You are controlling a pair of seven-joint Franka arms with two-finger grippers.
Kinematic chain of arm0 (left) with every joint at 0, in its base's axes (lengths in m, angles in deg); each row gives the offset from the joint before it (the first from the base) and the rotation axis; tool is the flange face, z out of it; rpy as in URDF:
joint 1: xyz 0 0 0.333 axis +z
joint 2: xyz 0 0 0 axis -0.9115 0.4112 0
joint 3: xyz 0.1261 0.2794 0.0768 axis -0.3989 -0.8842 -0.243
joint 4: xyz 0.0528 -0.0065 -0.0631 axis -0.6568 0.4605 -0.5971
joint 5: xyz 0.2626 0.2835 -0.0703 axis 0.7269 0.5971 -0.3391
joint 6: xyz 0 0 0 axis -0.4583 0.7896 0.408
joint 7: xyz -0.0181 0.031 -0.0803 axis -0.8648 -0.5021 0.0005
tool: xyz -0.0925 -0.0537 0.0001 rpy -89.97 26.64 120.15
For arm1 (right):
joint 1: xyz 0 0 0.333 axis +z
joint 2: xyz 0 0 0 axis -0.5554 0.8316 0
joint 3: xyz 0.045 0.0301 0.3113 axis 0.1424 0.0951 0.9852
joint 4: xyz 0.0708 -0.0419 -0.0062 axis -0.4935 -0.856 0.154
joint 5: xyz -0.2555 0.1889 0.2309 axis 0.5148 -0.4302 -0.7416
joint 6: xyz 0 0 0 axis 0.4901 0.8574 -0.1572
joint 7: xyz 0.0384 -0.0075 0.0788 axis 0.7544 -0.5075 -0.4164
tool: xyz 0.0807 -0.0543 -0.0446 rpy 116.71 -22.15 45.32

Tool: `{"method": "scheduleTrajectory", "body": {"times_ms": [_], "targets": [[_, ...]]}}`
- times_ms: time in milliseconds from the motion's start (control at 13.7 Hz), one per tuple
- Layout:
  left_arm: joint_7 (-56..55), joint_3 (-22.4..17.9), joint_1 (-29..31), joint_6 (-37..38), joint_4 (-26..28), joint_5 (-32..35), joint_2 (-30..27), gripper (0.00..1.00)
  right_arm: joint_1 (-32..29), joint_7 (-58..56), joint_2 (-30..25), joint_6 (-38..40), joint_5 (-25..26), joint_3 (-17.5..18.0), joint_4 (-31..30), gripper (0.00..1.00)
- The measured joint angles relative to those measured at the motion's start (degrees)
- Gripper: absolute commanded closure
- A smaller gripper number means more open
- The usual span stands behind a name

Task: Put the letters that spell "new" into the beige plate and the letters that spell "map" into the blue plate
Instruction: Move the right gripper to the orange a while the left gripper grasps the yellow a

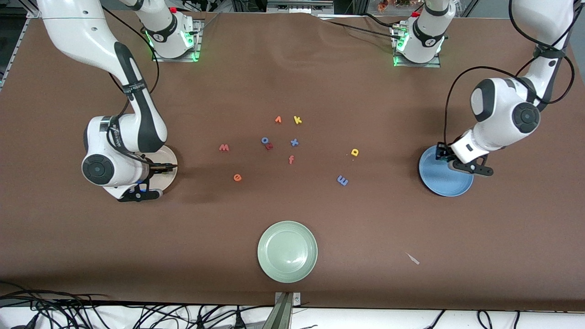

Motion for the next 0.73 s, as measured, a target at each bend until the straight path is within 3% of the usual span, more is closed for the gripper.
{"method": "scheduleTrajectory", "body": {"times_ms": [219, 438, 731], "targets": [[-0.02, 0.29, -0.69, -0.5, -0.03, 0.0, 0.32, 0.15, 1.18, 11.0, -0.01, -2.27, -1.39, 4.02, 1.04, 0.0], [-0.45, 1.28, -3.44, -1.01, -0.4, -0.25, 0.3, 0.16, 4.07, 20.32, -0.01, -5.51, -1.52, 5.54, 1.42, 0.0], [-5.77, 4.41, -12.93, -5.97, -0.57, -8.2, 0.37, 0.17, 7.25, 28.01, 0.64, -10.58, -1.88, 6.17, 1.41, 0.0]]}}
